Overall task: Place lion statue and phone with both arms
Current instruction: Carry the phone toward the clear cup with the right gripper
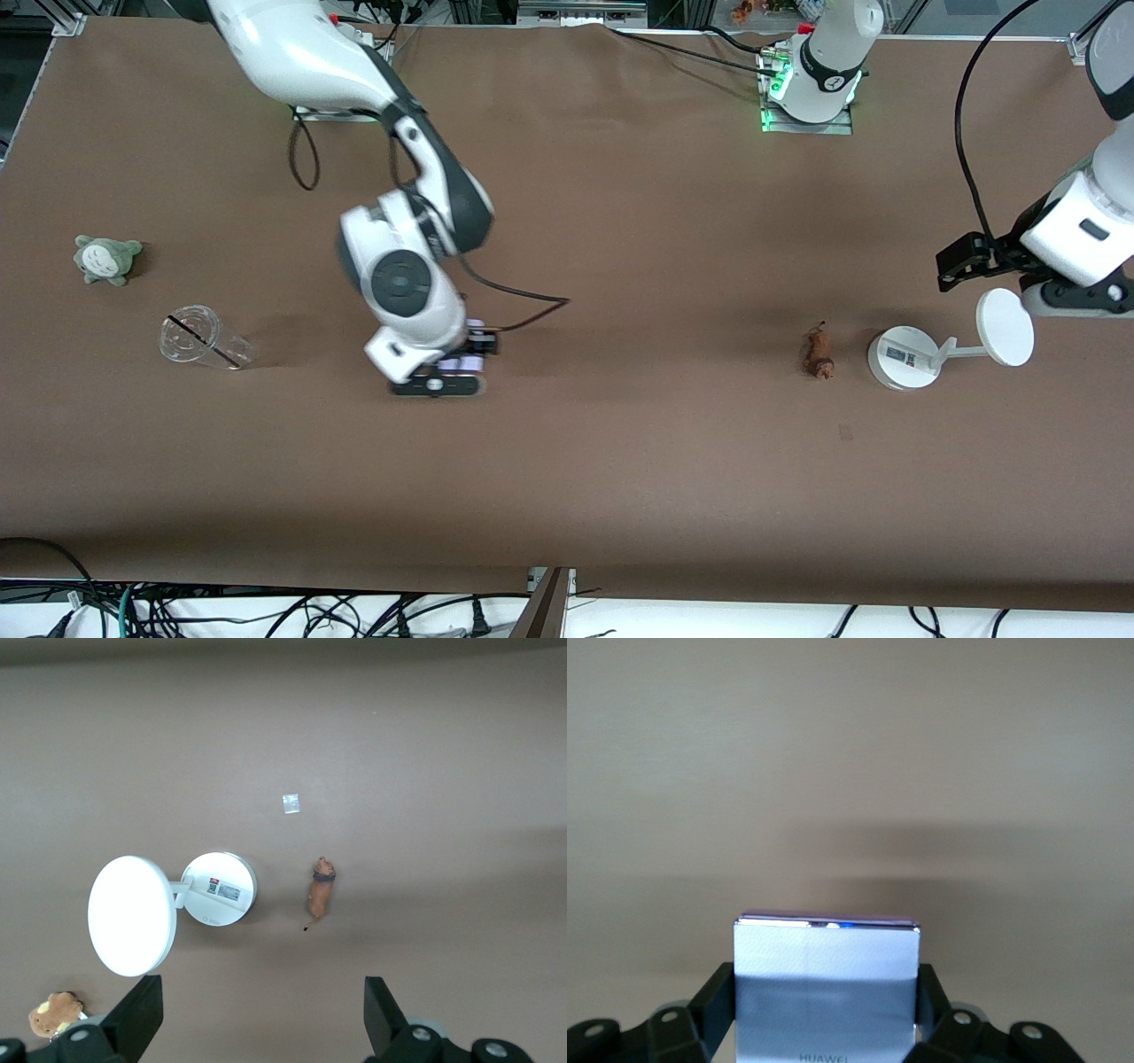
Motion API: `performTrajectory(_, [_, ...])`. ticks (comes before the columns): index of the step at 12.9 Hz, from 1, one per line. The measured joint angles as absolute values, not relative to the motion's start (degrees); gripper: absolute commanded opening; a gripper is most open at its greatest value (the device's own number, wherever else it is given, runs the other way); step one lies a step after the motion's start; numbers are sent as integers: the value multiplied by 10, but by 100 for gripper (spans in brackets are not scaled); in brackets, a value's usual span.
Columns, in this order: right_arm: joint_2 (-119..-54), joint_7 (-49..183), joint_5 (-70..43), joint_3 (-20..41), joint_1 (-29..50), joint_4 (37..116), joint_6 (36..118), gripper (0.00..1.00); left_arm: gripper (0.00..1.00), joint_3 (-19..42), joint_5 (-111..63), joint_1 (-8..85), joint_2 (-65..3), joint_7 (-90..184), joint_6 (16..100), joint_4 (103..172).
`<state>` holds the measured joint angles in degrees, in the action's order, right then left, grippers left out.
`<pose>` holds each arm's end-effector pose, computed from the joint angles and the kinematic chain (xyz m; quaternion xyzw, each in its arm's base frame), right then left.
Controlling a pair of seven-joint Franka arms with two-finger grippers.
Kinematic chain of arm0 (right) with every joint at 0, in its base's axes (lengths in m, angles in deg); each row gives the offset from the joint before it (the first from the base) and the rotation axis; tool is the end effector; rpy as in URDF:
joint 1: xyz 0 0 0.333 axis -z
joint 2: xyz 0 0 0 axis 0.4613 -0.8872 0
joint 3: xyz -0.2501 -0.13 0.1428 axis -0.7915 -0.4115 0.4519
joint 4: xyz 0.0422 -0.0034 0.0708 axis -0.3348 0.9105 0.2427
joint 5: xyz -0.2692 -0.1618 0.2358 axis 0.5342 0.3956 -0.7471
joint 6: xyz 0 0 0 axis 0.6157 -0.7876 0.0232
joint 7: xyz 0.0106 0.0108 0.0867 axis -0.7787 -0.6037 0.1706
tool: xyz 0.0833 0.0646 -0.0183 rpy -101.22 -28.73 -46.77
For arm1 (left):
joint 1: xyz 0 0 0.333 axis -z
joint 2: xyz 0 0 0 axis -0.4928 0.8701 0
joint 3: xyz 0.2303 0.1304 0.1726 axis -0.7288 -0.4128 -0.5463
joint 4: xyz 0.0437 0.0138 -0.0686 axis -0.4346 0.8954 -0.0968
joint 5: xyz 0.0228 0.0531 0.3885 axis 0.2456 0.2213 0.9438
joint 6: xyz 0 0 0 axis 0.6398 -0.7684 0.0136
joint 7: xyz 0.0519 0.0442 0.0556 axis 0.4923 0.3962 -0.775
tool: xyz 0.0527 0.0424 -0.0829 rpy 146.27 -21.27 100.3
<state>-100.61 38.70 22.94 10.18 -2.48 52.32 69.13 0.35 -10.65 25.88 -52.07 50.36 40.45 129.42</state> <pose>0.6518 0.3127 0.3513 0.9987 0.0152 -0.0258 0.0401 0.5920 -0.0253 0.5807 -0.9992 0.0040 -0.0271 0.0281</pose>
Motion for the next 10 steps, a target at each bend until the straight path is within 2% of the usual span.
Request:
performTrajectory(3, [-943,461,228,35,-20,571,656,0,100,-7,-108,269,-579,503,415,1366])
performTrajectory(6, [-911,530,199,-18,-18,634,660,0,100,-8,-108,274,-582,501,414,1371])
performTrajectory(10, [-912,591,164,-61,-12,715,750,0,100,-8,-108,274,-579,500,408,1371])
